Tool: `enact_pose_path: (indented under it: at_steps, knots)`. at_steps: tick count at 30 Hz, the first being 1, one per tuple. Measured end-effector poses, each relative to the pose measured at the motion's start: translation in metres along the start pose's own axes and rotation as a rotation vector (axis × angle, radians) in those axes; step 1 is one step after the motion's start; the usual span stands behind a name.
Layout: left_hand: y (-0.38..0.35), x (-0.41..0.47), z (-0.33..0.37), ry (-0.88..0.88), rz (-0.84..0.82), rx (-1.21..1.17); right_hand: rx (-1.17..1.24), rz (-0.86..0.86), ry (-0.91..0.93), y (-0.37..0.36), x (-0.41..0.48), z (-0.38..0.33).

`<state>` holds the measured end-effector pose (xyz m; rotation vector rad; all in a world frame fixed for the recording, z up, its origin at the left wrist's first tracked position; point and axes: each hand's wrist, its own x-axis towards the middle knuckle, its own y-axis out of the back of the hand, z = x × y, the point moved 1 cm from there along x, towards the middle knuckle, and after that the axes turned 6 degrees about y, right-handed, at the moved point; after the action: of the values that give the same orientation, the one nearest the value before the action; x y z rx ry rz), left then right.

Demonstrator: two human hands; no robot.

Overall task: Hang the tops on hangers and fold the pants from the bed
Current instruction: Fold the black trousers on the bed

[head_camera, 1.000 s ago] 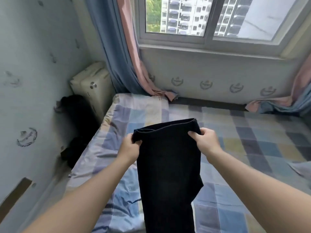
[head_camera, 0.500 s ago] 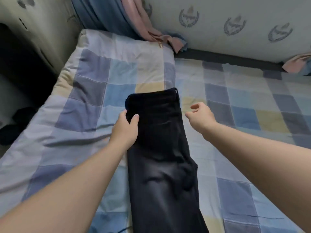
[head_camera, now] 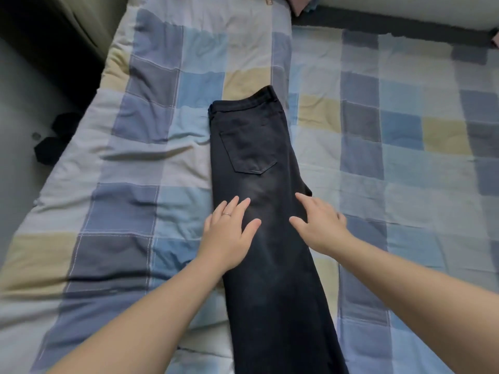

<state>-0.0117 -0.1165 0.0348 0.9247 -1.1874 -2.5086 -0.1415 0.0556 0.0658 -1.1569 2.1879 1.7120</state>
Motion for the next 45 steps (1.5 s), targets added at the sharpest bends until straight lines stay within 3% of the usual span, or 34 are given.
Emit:
enact_pose_path:
  at_steps: [8, 15, 21, 26, 28, 32, 36, 39, 41, 45]
  knots:
    - [-0.052, -0.158, 0.006, 0.072, -0.062, 0.195, -0.256, -0.048, 0.166, -0.027, -0.137, 0.043]
    - [-0.131, -0.256, -0.025, 0.247, -0.13, 0.103, -0.272, -0.145, 0.184, -0.097, -0.217, 0.099]
    - [-0.201, -0.307, -0.068, 0.376, -0.113, -0.07, -0.109, -0.183, 0.095, -0.173, -0.247, 0.154]
    - [-0.235, -0.309, -0.088, 0.458, 0.157, -0.211, 0.246, -0.229, -0.013, -0.234, -0.252, 0.178]
    - [-0.245, -0.307, -0.094, 0.545, 0.18, -0.354, 0.351, -0.242, -0.073, -0.253, -0.249, 0.179]
    - [-0.272, -0.316, -0.103, 0.566, 0.024, -0.472, 0.499, -0.237, -0.157, -0.273, -0.24, 0.176]
    - [-0.28, -0.321, -0.116, 0.524, 0.039, -0.329, 0.485, -0.194, -0.192, -0.272, -0.233, 0.173]
    - [-0.275, -0.321, -0.117, 0.546, -0.023, -0.417, 0.565, -0.335, -0.276, -0.269, -0.233, 0.175]
    - [-0.271, -0.321, -0.111, 0.568, -0.103, -0.513, 0.649, -0.411, -0.319, -0.267, -0.24, 0.177]
    - [-0.271, -0.324, -0.097, 0.576, -0.35, -0.555, 0.74, -0.338, -0.346, -0.264, -0.262, 0.186]
